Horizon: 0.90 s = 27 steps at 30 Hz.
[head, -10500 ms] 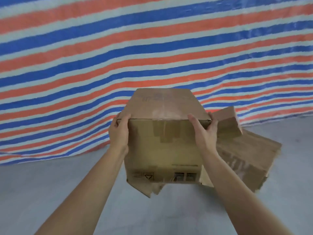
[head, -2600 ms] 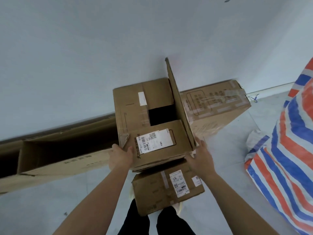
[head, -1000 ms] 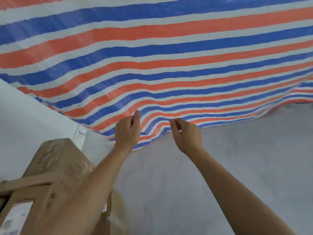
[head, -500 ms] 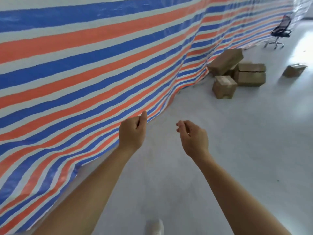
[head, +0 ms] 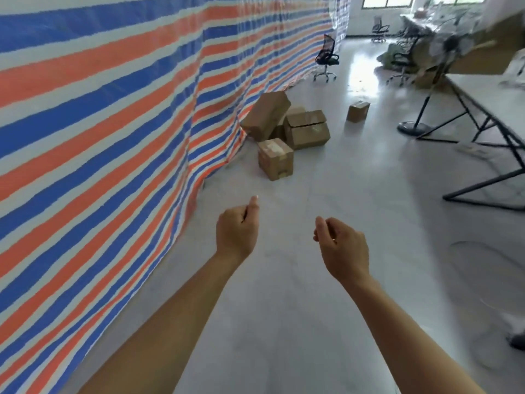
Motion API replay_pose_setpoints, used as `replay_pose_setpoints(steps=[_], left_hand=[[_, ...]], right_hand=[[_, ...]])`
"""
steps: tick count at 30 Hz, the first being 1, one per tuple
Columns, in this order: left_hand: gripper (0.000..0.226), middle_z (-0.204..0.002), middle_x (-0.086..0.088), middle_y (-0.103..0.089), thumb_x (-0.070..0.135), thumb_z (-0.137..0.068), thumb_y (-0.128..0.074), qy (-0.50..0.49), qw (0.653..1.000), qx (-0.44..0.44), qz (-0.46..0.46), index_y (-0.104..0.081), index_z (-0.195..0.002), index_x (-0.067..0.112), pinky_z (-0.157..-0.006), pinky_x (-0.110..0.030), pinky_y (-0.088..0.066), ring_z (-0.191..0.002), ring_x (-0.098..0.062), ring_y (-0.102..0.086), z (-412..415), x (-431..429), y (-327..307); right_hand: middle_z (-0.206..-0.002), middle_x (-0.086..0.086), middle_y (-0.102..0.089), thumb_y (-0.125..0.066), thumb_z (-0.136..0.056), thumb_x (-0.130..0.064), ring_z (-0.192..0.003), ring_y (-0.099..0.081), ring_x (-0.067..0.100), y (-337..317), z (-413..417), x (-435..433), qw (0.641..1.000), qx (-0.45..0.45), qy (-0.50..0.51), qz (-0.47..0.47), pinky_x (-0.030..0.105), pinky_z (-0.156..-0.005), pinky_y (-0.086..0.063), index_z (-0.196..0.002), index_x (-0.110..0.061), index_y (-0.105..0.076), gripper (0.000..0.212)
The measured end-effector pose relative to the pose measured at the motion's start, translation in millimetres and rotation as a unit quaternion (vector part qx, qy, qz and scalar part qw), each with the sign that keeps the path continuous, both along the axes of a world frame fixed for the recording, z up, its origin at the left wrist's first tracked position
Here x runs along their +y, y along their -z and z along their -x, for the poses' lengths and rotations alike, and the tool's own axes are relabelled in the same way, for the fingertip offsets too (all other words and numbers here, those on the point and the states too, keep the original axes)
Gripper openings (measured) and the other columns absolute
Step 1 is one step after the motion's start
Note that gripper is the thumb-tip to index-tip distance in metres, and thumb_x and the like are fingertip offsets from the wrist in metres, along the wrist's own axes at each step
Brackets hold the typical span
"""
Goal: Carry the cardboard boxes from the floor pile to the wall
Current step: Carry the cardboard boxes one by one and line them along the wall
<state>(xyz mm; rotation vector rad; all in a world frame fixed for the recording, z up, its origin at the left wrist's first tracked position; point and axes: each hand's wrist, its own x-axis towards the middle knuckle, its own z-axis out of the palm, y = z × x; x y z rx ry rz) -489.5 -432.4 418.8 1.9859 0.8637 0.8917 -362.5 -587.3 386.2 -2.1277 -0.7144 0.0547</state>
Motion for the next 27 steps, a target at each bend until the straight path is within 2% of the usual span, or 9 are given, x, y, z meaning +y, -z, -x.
replay_pose_setpoints(steps=[2, 5, 9, 13, 21, 24, 27], left_hand=[[0.063, -0.035, 0.01, -0.035, 0.028, -0.103, -0.049, 0.023, 1.0, 0.001, -0.005, -0.031, -0.043, 0.022, -0.043, -0.017, -0.024, -0.038, -0.008, -0.037, -69.6, 12.2, 6.8], [0.06, -0.037, 0.009, -0.032, 0.031, -0.103, -0.048, 0.041, 0.999, 0.018, -0.006, -0.035, -0.045, 0.021, -0.043, -0.017, -0.023, -0.039, -0.007, -0.036, -158.8, 30.0, 9.9], [0.059, -0.039, 0.01, -0.033, 0.035, -0.102, -0.048, 0.044, 0.999, 0.016, 0.013, -0.039, -0.046, 0.019, -0.046, -0.025, -0.027, -0.038, -0.007, -0.037, -255.7, 69.3, -7.1], [0.057, -0.04, 0.01, -0.036, 0.039, -0.101, -0.048, 0.028, 0.999, 0.008, 0.025, -0.043, -0.047, 0.02, -0.047, -0.026, -0.03, -0.039, -0.006, -0.038, -330.4, 124.6, -16.9], [0.057, -0.042, 0.008, -0.039, 0.039, -0.102, -0.048, -0.009, 0.998, -0.009, 0.061, -0.046, -0.049, 0.018, -0.051, -0.029, -0.033, -0.043, -0.007, -0.04, -490.2, 272.5, 19.2], [0.057, -0.042, 0.008, -0.04, 0.037, -0.102, -0.048, 0.004, 0.996, 0.003, 0.088, -0.046, -0.048, 0.018, -0.051, -0.028, -0.032, -0.045, -0.009, -0.041, -565.0, 327.9, 18.4], [0.058, -0.051, 0.0, -0.053, 0.037, -0.103, -0.046, 0.036, 0.995, 0.023, 0.09, -0.053, -0.052, 0.012, -0.052, -0.031, -0.035, -0.052, -0.015, -0.049, -654.1, 377.6, 4.6]], right_hand=[[-0.07, -0.012, -0.07, -0.047, -0.103, -0.041, -0.067, -0.064, 0.011, 6.6, -64.9, 8.0, 1.0, 0.006, 0.026, -0.007, 0.032, -0.064, -0.048, -0.071, -0.025, -0.064, 0.04], [-0.072, -0.013, -0.071, -0.048, -0.103, -0.04, -0.07, -0.065, 0.014, 11.8, -156.7, 27.5, 0.999, 0.001, 0.038, -0.005, 0.034, -0.067, -0.051, -0.073, -0.021, -0.066, 0.04], [-0.072, -0.011, -0.071, -0.049, -0.103, -0.039, -0.072, -0.066, 0.014, -3.9, -259.4, 70.4, 0.999, 0.004, 0.03, -0.011, 0.033, -0.066, -0.05, -0.073, -0.02, -0.066, 0.04], [-0.073, -0.01, -0.071, -0.048, -0.103, -0.04, -0.071, -0.066, 0.012, -20.1, -345.1, 130.5, 1.0, 0.009, 0.01, 0.005, 0.034, -0.068, -0.051, -0.075, -0.018, -0.069, 0.041], [-0.075, -0.01, -0.073, -0.049, -0.102, -0.041, -0.074, -0.067, 0.014, 0.1, -516.0, 285.4, 0.999, 0.007, -0.018, 0.03, 0.036, -0.072, -0.054, -0.079, -0.02, -0.072, 0.039], [-0.074, -0.01, -0.072, -0.048, -0.102, -0.042, -0.075, -0.067, 0.014, 3.0, -581.8, 335.7, 0.998, 0.023, -0.01, 0.049, 0.038, -0.074, -0.055, -0.079, -0.022, -0.072, 0.038], [-0.073, -0.007, -0.072, -0.049, -0.102, -0.042, -0.073, -0.067, 0.015, -7.5, -659.3, 375.5, 0.998, 0.024, 0.011, 0.059, 0.039, -0.074, -0.055, -0.08, -0.022, -0.072, 0.037]])
